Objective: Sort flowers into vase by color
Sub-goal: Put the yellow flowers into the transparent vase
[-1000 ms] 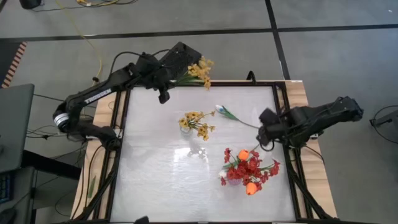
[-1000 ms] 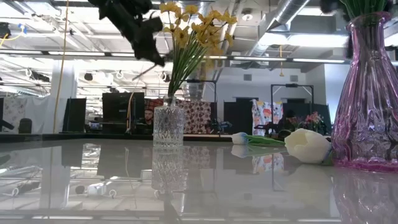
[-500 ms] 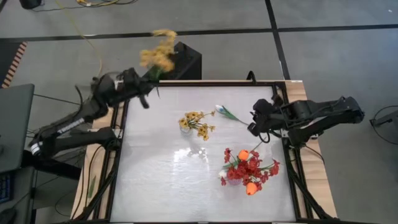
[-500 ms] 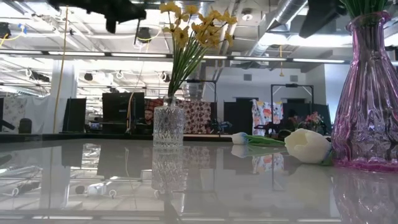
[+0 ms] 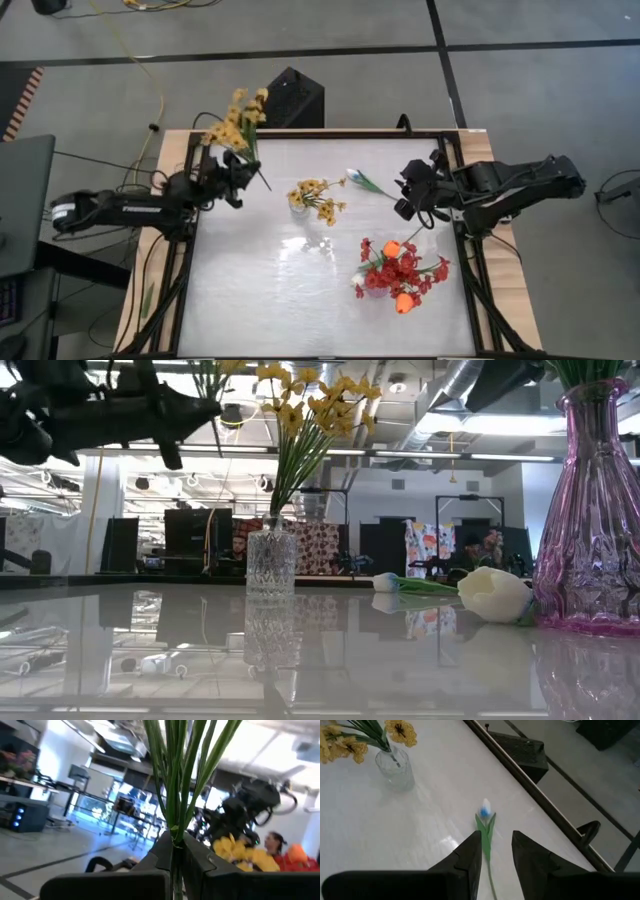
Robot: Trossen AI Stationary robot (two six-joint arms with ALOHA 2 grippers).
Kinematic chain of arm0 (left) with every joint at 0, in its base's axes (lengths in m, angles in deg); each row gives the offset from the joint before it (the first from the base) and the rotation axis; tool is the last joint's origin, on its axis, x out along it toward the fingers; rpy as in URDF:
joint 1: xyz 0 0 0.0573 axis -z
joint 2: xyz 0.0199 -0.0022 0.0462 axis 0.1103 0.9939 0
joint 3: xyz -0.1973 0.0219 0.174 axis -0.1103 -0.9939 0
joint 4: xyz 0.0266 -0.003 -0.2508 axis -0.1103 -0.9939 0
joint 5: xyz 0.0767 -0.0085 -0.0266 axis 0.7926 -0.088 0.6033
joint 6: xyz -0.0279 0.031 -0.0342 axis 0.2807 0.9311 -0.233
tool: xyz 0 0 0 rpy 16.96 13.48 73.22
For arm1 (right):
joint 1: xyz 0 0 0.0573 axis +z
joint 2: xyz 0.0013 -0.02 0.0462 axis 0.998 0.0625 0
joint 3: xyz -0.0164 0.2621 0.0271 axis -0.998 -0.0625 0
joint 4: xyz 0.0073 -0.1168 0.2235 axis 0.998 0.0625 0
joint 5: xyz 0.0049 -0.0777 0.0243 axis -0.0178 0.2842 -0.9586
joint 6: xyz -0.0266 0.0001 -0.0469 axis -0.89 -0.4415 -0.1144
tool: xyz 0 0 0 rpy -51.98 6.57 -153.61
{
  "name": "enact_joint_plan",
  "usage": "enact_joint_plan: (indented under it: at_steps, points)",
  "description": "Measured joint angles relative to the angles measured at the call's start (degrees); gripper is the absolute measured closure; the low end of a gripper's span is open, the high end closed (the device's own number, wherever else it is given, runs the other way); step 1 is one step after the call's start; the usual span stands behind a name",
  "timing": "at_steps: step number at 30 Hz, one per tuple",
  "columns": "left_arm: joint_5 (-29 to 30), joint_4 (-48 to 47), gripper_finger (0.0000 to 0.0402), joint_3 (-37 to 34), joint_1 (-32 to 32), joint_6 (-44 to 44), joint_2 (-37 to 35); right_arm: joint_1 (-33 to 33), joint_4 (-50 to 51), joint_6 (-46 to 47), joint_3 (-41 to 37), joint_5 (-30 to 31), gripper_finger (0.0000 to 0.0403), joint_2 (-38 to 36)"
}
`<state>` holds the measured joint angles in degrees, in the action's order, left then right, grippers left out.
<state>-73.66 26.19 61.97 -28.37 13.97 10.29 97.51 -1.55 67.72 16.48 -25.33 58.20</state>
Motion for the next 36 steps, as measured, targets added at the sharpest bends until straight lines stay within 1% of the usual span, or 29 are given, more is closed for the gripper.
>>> enact_joint_plan:
  at_steps: [2,5,9,13,20,26,31,36]
  points:
    - [0.3,0.8,0.04,1.1,2.4,2.1,3.4,0.0,0.0,0.0,0.0,0.0,0.027,0.0]
    - [2.4,0.8,0.04,3.9,6.0,6.0,9.4,0.0,-0.3,0.0,0.0,0.1,0.027,0.0]
    - [2.9,3.1,0.04,7.5,8.0,10.3,18.2,0.0,-1.2,0.0,0.0,0.1,0.027,0.0]
    - [2.9,13.5,0.04,8.1,7.9,9.9,24.5,0.0,-1.7,0.0,0.0,-0.2,0.027,0.0]
    - [3.4,18.7,0.04,8.1,7.9,8.1,34.0,0.0,-1.7,-1.0,0.0,-0.3,0.027,0.0]
    - [4.1,18.7,0.04,10.0,7.9,8.0,38.9,0.0,-1.7,-1.0,0.0,-0.3,0.027,0.0]
    - [4.0,18.5,0.04,11.8,7.9,8.9,40.5,0.0,-1.7,-1.0,0.0,-0.3,0.027,0.0]
    - [1.0,18.5,0.04,12.0,7.9,11.2,40.5,0.0,-1.7,-1.0,0.0,-0.4,0.027,0.0]
